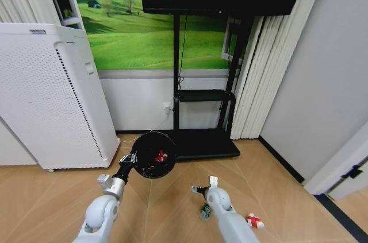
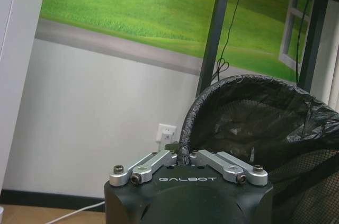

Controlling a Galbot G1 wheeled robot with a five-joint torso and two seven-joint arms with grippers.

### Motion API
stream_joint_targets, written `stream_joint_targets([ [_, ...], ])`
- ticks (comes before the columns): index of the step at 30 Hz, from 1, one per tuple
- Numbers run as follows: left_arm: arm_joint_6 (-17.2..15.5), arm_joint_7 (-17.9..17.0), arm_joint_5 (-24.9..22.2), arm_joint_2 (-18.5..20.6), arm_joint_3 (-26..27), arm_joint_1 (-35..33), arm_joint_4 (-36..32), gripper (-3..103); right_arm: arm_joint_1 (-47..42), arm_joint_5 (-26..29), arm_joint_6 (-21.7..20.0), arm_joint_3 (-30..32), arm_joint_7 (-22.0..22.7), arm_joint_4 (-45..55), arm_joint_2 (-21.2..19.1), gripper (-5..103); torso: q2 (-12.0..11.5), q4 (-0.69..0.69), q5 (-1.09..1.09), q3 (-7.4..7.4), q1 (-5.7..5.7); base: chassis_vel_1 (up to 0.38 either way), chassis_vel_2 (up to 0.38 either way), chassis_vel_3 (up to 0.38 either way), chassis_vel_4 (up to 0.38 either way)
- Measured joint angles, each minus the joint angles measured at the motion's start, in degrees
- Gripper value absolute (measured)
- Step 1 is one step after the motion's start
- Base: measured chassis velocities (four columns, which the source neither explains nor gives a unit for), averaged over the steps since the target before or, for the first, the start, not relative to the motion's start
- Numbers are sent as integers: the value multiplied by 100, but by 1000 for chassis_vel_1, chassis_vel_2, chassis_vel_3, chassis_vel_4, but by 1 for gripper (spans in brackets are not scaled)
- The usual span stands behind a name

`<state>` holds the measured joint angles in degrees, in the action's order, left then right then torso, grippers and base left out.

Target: Pick up the trash bin and place the garbage on the floor into it.

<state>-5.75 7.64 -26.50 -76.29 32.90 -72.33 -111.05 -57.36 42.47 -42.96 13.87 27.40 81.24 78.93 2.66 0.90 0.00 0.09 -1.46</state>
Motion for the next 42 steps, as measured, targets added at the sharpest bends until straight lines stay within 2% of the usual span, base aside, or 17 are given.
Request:
stream_joint_targets([
  [5, 1, 49, -28, 45, -68, 43, 91, 3, 10, 211, 26, 94, 446, -93, -14, 100, 0, 2, -1, 0, 0, 0, 0, 0, 0],
  [7, 18, 64, -28, 12, -66, 52, 133, 3, -25, 599, 41, 85, 899, -39, -10, 100, 0, 1, -1, 0, 0, 0, 0, 0, 0],
  [10, 18, 64, -28, -7, -66, 69, 136, 3, -51, 791, 45, 78, 1143, -6, -3, 100, 0, 1, -1, 0, 0, 0, 0, 0, 0],
  [11, 19, 62, -31, -22, -66, 100, 136, 3, -92, 1146, 51, 63, 1517, 34, 19, 100, 0, 2, 0, -1, 0, 0, 0, 0, 0],
  [13, 19, 48, -34, -27, -76, 118, 136, 3, -119, 1360, 56, 65, 1754, 37, 57, 100, 0, 2, 0, 0, 0, 0, 0, 0, 0],
  [18, 9, 26, -53, -22, -70, 122, 90, 3, -77, 1633, 66, 88, 2045, -115, 209, 100, 0, 1, 0, -1, 0, 0, 0, 0, 0],
  [28, -9, 4, -81, 8, -38, 104, 11, 3, -63, 1714, 74, 122, 2141, -255, 329, 100, 0, 1, -1, -1, 0, 0, 0, 0, 0],
  [38, -45, -46, -91, 3, -2, 87, -52, 3, -34, 1541, 85, 111, 1985, -626, 414, 101, 0, 1, -1, -1, 0, 0, 0, 0, 0],
  [41, -63, -74, -90, 6, -7, 93, -87, 3, -50, 1431, 135, 106, 1856, -706, 431, 87, 0, 1, -1, -1, 0, 0, 0, 0, 0],
  [42, -63, -74, -90, 6, -7, 93, -87, 3, -50, 1431, 135, 106, 1856, -706, 431, 87, 0, 1, -1, -1, 0, 0, 0, 0, 0],
])
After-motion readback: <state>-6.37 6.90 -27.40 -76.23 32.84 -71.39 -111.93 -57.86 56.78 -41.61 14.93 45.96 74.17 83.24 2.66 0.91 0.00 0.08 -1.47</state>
